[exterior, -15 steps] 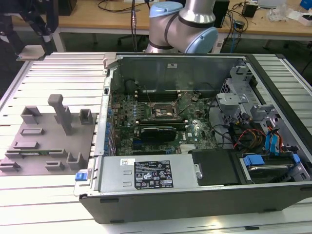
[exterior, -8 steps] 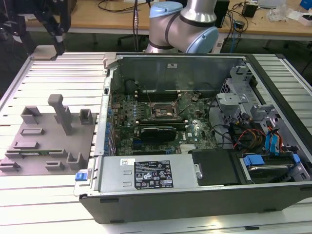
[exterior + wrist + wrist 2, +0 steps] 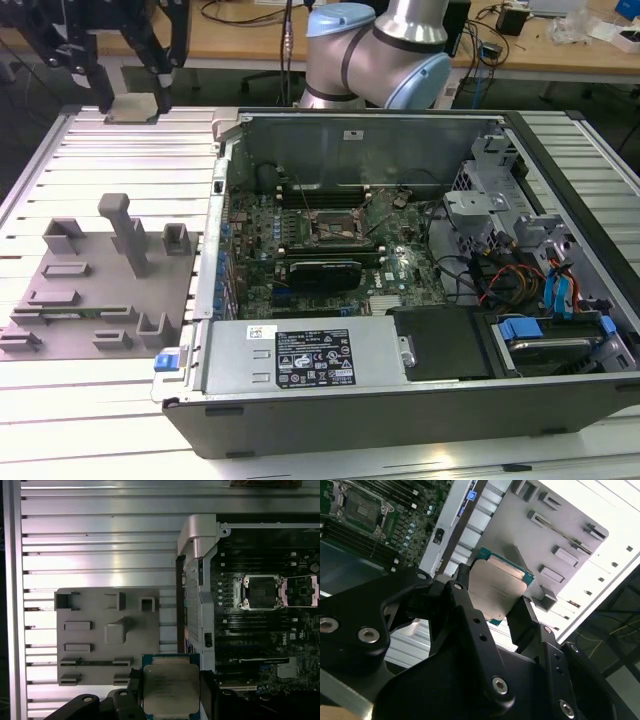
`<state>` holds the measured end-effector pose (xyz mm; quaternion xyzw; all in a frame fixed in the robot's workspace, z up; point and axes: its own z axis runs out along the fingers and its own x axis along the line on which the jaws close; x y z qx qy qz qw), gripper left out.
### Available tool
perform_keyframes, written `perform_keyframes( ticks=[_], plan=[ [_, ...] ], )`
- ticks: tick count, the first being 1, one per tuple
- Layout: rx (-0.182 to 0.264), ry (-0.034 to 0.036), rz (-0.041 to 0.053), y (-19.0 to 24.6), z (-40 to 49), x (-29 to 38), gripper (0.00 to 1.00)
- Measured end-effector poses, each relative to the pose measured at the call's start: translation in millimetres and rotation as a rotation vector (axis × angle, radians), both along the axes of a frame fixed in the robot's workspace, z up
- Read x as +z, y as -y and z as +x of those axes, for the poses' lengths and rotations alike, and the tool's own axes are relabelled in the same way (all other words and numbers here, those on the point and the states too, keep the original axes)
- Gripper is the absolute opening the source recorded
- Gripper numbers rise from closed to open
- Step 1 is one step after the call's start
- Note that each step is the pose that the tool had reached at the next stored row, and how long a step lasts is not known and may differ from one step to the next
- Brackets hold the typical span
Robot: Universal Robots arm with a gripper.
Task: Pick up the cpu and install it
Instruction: 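Pick up the cpu and move it towards the insertion slot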
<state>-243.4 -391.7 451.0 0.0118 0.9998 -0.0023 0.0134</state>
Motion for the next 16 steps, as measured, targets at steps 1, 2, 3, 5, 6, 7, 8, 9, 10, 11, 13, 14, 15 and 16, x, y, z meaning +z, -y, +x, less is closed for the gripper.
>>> perform_keyframes(
  ticks=[1,2,3,5,6,7,8,9,10,11,13,14,15,16],
  plan=[
    [0.0,0.0001,0.0001,0.0,2.9,0.0,0.55],
    [0.0,0.0001,0.0001,0.0,5.0,-0.1,0.55],
    [0.0,0.0001,0.0001,0.0,8.3,-0.1,0.55],
    [0.0,0.0001,0.0001,0.0,13.4,-0.1,0.55],
    [0.0,0.0,0.0,0.0,15.6,0.0,0.55],
    [0.0,0.0001,0.0001,0.0,17.6,-0.1,0.55],
    [0.0,0.0001,0.0,0.0,19.3,0.0,0.55],
    [0.0,0.0,0.0,0.0,21.9,0.0,0.55],
    [0.0,0.0,0.0,0.0,25.0,0.0,0.55],
    [0.0,0.0001,0.0001,0.0,26.9,0.0,0.55],
    [0.0,0.0001,0.0001,0.0,31.3,0.0,0.55],
    [0.0,0.0,0.0001,0.0,33.1,0.0,0.55],
    [0.0,0.0001,0.0001,0.0,35.1,-0.1,0.55],
    [0.0,0.0001,0.0001,0.0,36.9,-0.1,0.55]
  ],
)
